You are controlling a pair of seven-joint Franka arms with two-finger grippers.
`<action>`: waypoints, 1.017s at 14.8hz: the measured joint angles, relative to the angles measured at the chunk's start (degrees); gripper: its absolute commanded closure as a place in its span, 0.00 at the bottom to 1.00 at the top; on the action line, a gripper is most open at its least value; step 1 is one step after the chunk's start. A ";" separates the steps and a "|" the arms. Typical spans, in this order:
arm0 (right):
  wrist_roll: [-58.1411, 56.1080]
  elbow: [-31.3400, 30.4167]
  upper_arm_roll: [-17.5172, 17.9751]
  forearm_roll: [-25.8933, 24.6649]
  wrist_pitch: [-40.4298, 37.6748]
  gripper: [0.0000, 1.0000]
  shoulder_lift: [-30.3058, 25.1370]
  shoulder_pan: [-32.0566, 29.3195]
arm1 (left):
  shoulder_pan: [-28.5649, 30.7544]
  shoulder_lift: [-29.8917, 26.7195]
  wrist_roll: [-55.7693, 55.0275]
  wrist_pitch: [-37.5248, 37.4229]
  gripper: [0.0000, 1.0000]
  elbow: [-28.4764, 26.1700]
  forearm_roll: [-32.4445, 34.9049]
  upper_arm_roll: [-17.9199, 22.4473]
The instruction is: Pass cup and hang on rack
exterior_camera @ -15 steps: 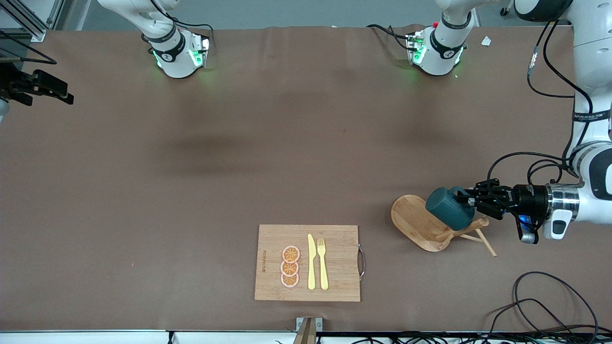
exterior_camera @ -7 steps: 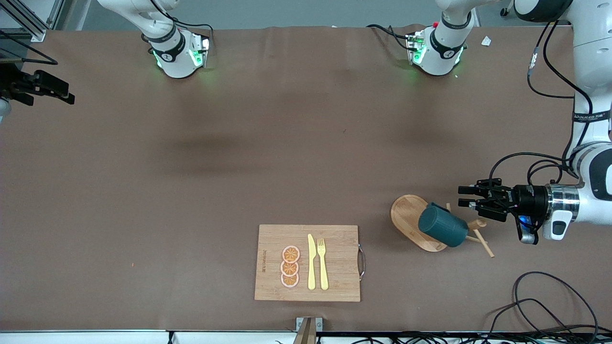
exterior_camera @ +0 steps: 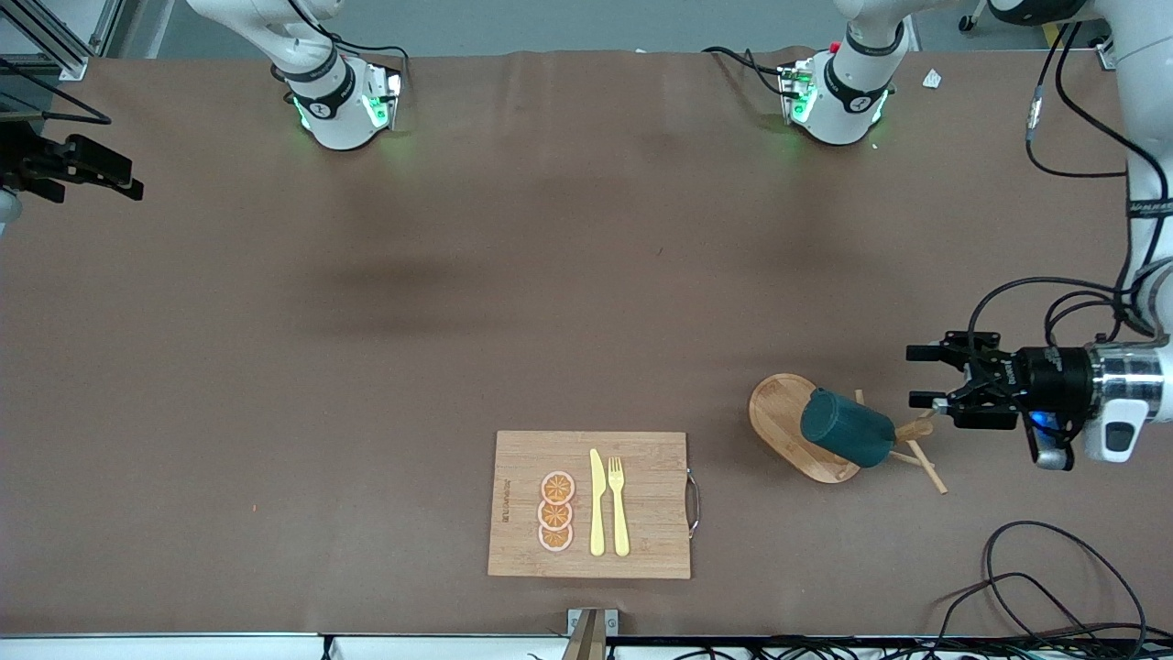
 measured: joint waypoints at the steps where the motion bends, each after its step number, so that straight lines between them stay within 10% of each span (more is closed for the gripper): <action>1: 0.00 0.00 0.00 0.00 0.00 0.00 0.00 0.00 | -0.17 -1.64 -0.67 -0.10 0.00 0.10 1.99 -0.06; 15: -0.03 -0.26 -0.06 0.00 -0.05 0.00 0.00 0.00 | -5.74 -19.57 14.05 0.39 0.00 -0.03 49.97 -7.25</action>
